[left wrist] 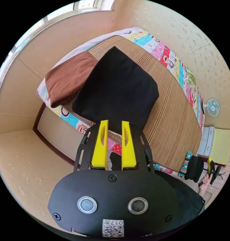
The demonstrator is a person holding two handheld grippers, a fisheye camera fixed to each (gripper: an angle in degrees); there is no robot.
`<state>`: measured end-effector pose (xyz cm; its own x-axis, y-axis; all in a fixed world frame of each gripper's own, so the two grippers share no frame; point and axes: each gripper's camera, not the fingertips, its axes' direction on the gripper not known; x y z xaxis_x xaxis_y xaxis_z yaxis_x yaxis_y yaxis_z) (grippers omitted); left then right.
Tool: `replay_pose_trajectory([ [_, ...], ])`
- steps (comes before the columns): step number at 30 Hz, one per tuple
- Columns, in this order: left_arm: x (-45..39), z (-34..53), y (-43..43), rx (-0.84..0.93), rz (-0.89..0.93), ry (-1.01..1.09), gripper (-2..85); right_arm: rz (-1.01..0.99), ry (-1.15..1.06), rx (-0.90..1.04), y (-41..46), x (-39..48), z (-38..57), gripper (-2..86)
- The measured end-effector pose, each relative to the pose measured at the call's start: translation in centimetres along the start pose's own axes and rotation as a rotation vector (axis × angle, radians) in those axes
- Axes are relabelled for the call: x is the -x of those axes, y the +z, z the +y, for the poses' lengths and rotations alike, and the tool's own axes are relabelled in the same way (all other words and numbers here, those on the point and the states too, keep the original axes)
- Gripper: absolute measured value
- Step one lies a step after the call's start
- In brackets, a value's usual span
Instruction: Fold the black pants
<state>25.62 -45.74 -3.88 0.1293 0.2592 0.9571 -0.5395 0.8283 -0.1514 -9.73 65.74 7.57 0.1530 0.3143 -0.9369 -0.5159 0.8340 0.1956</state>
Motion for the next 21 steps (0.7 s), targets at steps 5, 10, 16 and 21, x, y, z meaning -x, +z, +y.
replay_pose_trajectory([
  [5,5.9,-8.0,0.0,-0.006,-0.067,-0.045,11.1,0.123,0.145,-0.005,-2.8,-2.3,3.6,0.3],
  [10,7.5,-13.4,3.9,0.104,0.092,0.053,11.0,0.145,0.316,-0.038,-5.6,-4.4,6.4,0.3],
  [16,7.4,-17.4,3.6,0.22,0.22,0.214,3.7,0.17,0.283,0.029,-3.9,-2.7,3.6,0.3],
  [21,1.5,-14.0,-4.4,0.133,0.783,0.643,2.7,0.08,0.155,0.111,0.2,0.1,-0.1,0.3],
])
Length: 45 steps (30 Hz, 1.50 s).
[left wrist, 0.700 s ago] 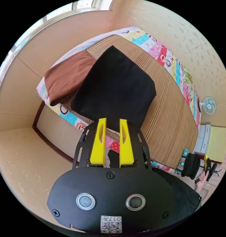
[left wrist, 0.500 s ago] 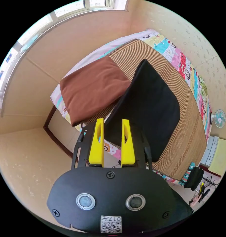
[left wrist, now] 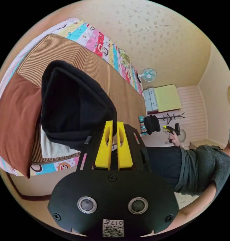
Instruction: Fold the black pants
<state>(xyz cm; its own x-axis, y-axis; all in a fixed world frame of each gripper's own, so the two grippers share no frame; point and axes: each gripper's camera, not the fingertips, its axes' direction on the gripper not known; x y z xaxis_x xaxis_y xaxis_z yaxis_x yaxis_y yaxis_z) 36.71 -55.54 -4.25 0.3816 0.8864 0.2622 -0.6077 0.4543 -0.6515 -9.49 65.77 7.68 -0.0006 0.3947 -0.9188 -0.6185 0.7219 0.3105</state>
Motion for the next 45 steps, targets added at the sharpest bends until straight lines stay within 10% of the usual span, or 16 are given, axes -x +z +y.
replay_pose_trajectory([
  [6,-13.2,-1.7,11.6,0.194,-0.143,0.307,3.7,0.063,-0.281,0.212,7.8,7.9,-5.4,0.4],
  [12,-9.3,1.5,21.0,0.385,-0.132,-0.036,5.7,0.243,-0.558,0.38,16.6,17.0,-8.8,1.3],
  [29,-2.1,25.2,7.2,-0.222,-0.009,-0.698,5.0,0.496,-1.199,0.623,56.8,46.1,-12.5,13.7],
  [35,-4.1,26.6,8.4,-0.23,-0.057,-0.729,5.0,1.004,-1.411,0.833,70.2,44.7,-10.6,10.6],
  [41,-4.7,24.6,6.9,-0.306,-0.05,-0.669,5.1,0.634,-1.35,0.705,59.4,43.2,-11.6,5.1],
  [45,-3.7,20.0,6.9,-0.284,0.025,-0.558,10.7,0.097,-0.934,0.694,44.6,36.1,-17.2,4.9],
])
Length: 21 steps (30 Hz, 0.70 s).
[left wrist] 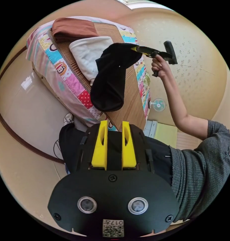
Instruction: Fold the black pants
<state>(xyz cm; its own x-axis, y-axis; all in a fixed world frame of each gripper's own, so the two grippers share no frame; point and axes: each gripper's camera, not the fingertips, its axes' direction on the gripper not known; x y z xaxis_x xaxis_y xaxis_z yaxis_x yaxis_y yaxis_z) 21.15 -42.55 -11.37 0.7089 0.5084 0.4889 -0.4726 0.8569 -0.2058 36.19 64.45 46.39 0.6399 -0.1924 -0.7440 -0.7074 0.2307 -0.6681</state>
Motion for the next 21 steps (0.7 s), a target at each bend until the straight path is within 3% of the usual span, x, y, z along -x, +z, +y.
replay_pose_trajectory([
  [4,-4.0,-4.9,2.5,0.062,0.023,0.147,14.5,-0.465,0.054,-0.373,-10.4,-3.0,14.5,4.6],
  [7,-8.4,-8.8,4.4,0.068,0.055,0.263,16.6,-0.579,-0.023,-0.602,-16.3,-1.1,23.3,4.2],
  [13,-20.0,-11.9,5.0,-0.06,-0.06,0.53,15.3,-0.375,-0.218,-0.916,-24.9,8.3,36.6,3.8],
  [21,-33.6,-7.0,7.4,-0.314,-0.448,0.902,13.6,-0.18,-0.434,-1.288,-32.0,18.1,51.1,3.4],
])
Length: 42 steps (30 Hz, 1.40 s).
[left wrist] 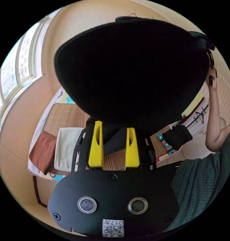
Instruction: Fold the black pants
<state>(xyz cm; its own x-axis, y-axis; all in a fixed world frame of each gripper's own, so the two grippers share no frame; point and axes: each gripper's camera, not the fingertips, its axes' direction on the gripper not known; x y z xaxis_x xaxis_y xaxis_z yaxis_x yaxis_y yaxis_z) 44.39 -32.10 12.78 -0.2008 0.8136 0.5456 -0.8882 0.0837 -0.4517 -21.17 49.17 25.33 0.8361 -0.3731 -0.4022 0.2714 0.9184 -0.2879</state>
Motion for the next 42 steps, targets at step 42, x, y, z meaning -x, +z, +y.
replay_pose_trajectory([
  [42,-28.9,-1.0,-5.3,-0.686,0.269,0.435,7.6,0.206,-0.331,-0.53,-13.2,32.9,2.7,2.5],
])
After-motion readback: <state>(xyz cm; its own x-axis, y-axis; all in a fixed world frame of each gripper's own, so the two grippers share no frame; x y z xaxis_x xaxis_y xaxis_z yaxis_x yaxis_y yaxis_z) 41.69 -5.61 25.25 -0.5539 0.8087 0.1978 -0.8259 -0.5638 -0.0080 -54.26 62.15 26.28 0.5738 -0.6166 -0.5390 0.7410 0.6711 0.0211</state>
